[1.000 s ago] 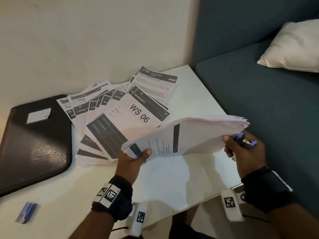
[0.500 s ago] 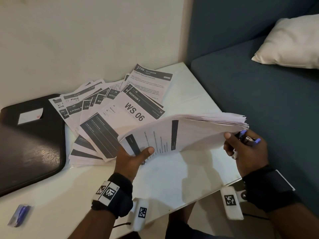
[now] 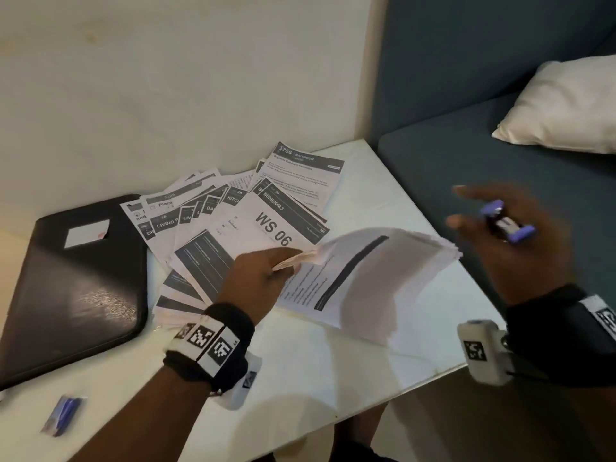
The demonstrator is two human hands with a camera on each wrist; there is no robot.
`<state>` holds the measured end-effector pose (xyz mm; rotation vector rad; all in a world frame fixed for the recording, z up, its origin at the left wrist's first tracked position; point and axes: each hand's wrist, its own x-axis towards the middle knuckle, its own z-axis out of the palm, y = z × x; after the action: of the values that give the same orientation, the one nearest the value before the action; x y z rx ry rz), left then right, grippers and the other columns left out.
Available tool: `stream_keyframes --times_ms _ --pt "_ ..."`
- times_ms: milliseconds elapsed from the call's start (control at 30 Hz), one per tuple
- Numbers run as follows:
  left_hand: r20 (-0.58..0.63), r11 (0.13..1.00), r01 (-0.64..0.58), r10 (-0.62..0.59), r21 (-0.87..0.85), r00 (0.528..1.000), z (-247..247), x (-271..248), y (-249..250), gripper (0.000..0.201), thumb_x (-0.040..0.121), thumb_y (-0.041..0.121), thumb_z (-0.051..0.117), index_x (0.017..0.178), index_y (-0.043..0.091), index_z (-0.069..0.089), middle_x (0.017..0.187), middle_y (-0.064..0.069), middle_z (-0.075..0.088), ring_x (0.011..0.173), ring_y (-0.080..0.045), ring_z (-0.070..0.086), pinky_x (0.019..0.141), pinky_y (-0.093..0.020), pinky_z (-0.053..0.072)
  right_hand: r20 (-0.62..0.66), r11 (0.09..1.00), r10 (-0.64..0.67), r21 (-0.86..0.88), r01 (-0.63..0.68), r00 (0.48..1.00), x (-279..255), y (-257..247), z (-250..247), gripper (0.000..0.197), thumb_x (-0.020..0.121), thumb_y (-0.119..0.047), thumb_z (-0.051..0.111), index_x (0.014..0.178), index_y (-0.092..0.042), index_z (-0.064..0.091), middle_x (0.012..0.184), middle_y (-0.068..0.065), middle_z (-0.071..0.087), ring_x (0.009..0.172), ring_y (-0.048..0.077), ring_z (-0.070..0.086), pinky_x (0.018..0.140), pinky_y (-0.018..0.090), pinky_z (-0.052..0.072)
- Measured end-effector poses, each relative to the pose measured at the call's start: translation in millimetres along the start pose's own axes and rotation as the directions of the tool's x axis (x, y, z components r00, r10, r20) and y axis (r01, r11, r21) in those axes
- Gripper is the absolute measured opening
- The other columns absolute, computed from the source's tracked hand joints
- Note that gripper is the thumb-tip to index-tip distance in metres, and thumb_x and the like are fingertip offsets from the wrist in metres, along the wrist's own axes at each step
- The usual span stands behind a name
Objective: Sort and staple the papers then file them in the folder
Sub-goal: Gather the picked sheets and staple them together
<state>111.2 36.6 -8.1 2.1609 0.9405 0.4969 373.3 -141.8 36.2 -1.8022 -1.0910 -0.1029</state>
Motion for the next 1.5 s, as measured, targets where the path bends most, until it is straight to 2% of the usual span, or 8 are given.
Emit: stream_keyframes --times_ms 100,167,333,433,533,900,1300,1500 --pt "0.063 0.958 -0.187 0.177 0.217 0.982 -17.6 11.8 18.8 0.018 0.094 0.020 0.059 0.103 0.027 0.073 0.089 0.004 0.074 0.080 -0.016 0.067 0.075 -0.034 0.055 0.370 0.965 -0.257 0.049 0.257 0.893 18.9 -28.9 18.0 0.043 0.075 -0.033 0.083 0.113 -0.019 0.071 0.122 -0.009 0.064 0.090 0.002 0.063 0.080 0.013 0.048" --pt "0.125 0.926 -0.249 0.222 0.285 0.967 -25.7 15.3 31.7 0.017 0.093 0.028 0.053 0.093 0.031 0.069 0.080 0.007 0.070 0.074 -0.014 0.064 0.067 -0.036 0.053 0.482 0.966 -0.239 0.028 0.258 0.843 23.1 -35.8 31.9 0.028 0.075 -0.028 0.083 0.099 -0.017 0.074 0.107 -0.004 0.073 0.087 0.011 0.068 0.075 0.023 0.054" --pt "0.117 0.954 -0.161 0.135 0.253 0.984 -54.9 18.0 36.8 0.023 0.090 0.034 0.067 0.069 0.032 0.058 0.064 0.008 0.059 0.062 -0.008 0.055 0.057 -0.019 0.033 0.366 0.995 -0.067 0.088 0.037 0.928 25.1 -34.6 34.9 0.020 0.076 -0.019 0.081 0.068 -0.024 0.064 0.067 -0.007 0.065 0.064 0.013 0.060 0.055 0.020 0.047" --pt "-0.071 0.966 0.008 -0.027 -0.259 0.997 -59.2 5.7 15.3 0.012 0.081 0.016 0.078 0.093 0.016 0.073 0.081 0.003 0.074 0.078 -0.008 0.069 0.069 -0.015 0.050 0.271 0.971 0.050 0.213 -0.110 0.961 15.6 -25.2 32.4 0.033 0.074 -0.013 0.082 0.062 -0.037 0.063 0.060 -0.016 0.061 0.055 0.008 0.055 0.054 0.022 0.045" --pt "-0.065 0.749 0.053 -0.127 -0.660 0.990 -37.2 -11.8 9.8 0.032 0.080 0.010 0.076 0.112 0.009 0.068 0.109 -0.007 0.074 0.105 -0.025 0.069 0.089 -0.037 0.056 0.211 0.923 0.192 0.293 -0.249 0.958 4.1 -18.7 35.4 0.014 0.078 -0.011 0.080 0.079 -0.022 0.072 0.063 -0.014 0.065 0.054 0.004 0.058 0.052 0.015 0.046" --pt "-0.230 0.747 0.003 -0.208 -0.665 0.951 29.7 -17.7 22.8 0.028 0.094 0.012 0.061 0.104 0.038 0.059 0.094 0.033 0.069 0.093 0.007 0.064 0.073 -0.009 0.050 0.222 0.793 0.378 0.423 -0.438 0.899 -36.5 -7.3 54.2 0.026 0.079 -0.004 0.077 0.084 -0.028 0.070 0.072 -0.006 0.071 0.054 0.009 0.052 0.051 0.029 0.045" --pt "-0.174 0.732 0.096 -0.284 -0.675 0.943 54.3 -23.7 3.8 0.036 0.084 0.006 0.074 0.093 0.037 0.058 0.082 0.039 0.066 0.083 0.021 0.059 0.064 -0.001 0.045 0.284 0.731 0.482 0.390 -0.560 0.829 -52.9 9.9 68.5 0.021 0.078 -0.003 0.078 0.074 -0.023 0.071 0.058 0.000 0.058 0.053 0.021 0.041 0.054 0.034 0.040" --pt "-0.050 0.806 0.190 -0.262 -0.561 0.964 21.6 -13.6 -0.7 0.015 0.087 0.019 0.073 0.086 0.033 0.067 0.074 0.020 0.072 0.073 0.003 0.066 0.060 -0.007 0.049 0.306 0.739 0.462 0.386 -0.552 0.833 -41.4 11.4 54.4 0.013 0.082 -0.010 0.075 0.083 -0.003 0.064 0.063 0.005 0.058 0.050 0.021 0.041 0.044 0.025 0.035"
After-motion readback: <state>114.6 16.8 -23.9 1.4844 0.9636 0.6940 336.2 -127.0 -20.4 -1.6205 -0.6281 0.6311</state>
